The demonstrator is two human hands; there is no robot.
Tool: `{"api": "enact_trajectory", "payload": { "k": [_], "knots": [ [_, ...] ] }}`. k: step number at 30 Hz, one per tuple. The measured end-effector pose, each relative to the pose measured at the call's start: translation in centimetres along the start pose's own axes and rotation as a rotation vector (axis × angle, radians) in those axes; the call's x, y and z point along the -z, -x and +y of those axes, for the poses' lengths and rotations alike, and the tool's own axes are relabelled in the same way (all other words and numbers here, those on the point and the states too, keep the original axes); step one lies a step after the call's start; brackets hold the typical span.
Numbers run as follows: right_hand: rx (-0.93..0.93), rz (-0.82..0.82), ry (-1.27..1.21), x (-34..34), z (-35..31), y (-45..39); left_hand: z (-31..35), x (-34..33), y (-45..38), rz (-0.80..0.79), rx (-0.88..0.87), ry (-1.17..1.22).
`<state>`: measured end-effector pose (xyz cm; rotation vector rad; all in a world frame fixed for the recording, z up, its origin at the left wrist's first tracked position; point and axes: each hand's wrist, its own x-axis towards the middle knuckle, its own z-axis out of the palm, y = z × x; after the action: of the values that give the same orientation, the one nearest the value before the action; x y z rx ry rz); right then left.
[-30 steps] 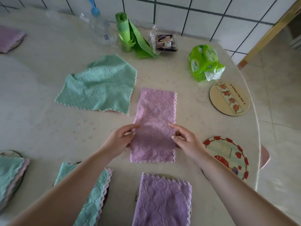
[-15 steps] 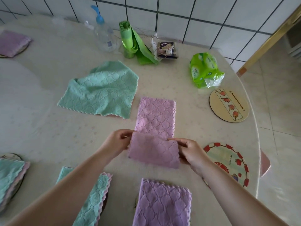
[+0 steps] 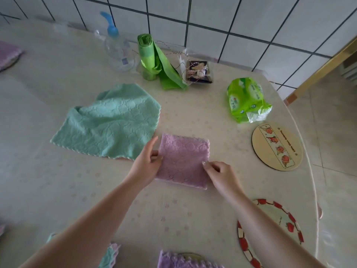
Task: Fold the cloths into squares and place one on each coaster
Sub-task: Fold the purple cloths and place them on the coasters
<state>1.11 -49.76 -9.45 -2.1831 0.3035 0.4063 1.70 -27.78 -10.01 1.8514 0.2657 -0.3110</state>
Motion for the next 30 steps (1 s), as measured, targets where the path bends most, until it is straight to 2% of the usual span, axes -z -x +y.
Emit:
{"api": "enact_trajectory", "payload": {
  "k": [2,5,10,13,16,19,22,26,28,30],
  "knots": [
    [0.061,0.072,-0.012,-0.4,-0.1,0.2,-0.2,-0.1,0.1,-0.029,-0.105,-0.143],
    [0.113,0.112,-0.101,-0.9,-0.4,0.4,-0.5,-0.3,0.3,0.012,-0.236,-0.304],
    [0.202,0.088,0.008,-1.5,0.2,-0.3,-0.6,-0.8,0.1,0.058,-0.238,-0.385],
    [0.226,0.116,0.079,-1.5,-0.2,-0.4,-0.2,-1.0,0.3,0.111,-0.181,-0.491],
    [0.292,0.202,0.347,-1.6,-0.6,-0.5,-0.2,-1.2,0.7,0.205,-0.332,-0.720],
    [0.406,0.101,0.605,-2.3,-0.8,-0.6,-0.5,-1.7,0.4,0.094,-0.456,-0.891],
    [0.416,0.008,0.774,-3.2,0.2,-1.1,-1.5,-2.3,0.1,-0.023,-0.376,-1.023],
    [0.390,-0.023,0.802,-3.3,0.4,-1.6,-2.0,-2.3,-0.4,-0.058,-0.347,-1.074],
    [0.381,-0.023,0.766,-2.8,-0.2,-1.3,-1.4,-2.3,-0.1,-0.035,-0.341,-1.040],
    [0.324,0.070,0.607,-2.0,-0.6,-0.3,-0.6,-2.0,0.9,0.069,-0.261,-0.930]
  ]
}}
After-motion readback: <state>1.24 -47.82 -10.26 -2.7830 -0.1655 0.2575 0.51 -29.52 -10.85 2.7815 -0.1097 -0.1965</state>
